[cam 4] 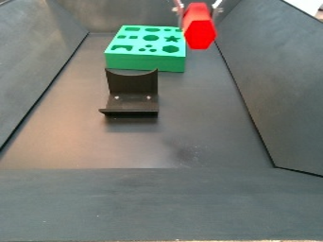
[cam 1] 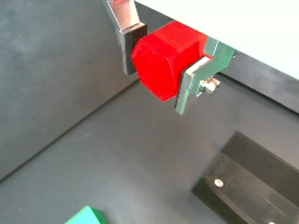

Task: Pick up the hexagon object. Move up. Place the hexagon object on the fixture. Regrasp the hexagon object. Move to above the board. Insert the hexagon object.
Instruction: Place the hexagon object on the fixture.

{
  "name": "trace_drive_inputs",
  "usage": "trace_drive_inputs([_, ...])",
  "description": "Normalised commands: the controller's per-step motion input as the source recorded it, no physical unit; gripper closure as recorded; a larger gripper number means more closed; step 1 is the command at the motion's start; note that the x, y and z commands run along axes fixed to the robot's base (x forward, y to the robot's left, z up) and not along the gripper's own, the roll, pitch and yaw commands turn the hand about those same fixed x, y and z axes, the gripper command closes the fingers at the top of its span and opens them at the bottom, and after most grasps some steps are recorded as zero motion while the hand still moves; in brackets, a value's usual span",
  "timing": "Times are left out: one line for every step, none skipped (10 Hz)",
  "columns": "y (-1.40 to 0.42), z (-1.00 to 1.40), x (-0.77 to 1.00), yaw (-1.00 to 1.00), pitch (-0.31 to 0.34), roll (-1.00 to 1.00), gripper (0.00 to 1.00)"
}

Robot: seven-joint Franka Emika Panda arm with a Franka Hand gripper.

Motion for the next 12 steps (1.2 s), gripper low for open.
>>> trace_drive_inputs([0.12, -0.05, 1.00, -0.01, 0.163, -0.07, 1.00])
trace_drive_inputs([0.11, -0.03, 1.00, -0.03, 0.155, -0.04, 1.00])
trace_drive_inputs([0.10, -0.03, 1.00, -0.03, 0.148, -0.03, 1.00])
trace_drive_inputs([0.09, -0.02, 1.00, -0.03, 0.149, -0.02, 1.00])
trace_drive_inputs([0.08, -0.02, 1.00, -0.03, 0.154, -0.01, 1.00])
trace_drive_inputs([0.06, -0.01, 0.93, -0.03, 0.153, 0.00, 1.00])
trace_drive_inputs([0.05, -0.01, 0.84, -0.03, 0.154, 0.01, 1.00])
trace_drive_inputs([0.03, 0.00, 0.72, -0.03, 0.161, 0.02, 1.00])
trace_drive_inputs([0.03, 0.00, 0.66, -0.03, 0.166, 0.02, 1.00])
trace_drive_inputs([0.20, 0.21, 1.00, 0.02, -0.045, -1.00, 1.00])
trace_drive_inputs([0.21, 0.22, 1.00, 0.02, -0.044, -1.00, 1.00])
trace_drive_inputs([0.17, 0.13, 0.87, 0.01, -0.025, -1.00, 1.00])
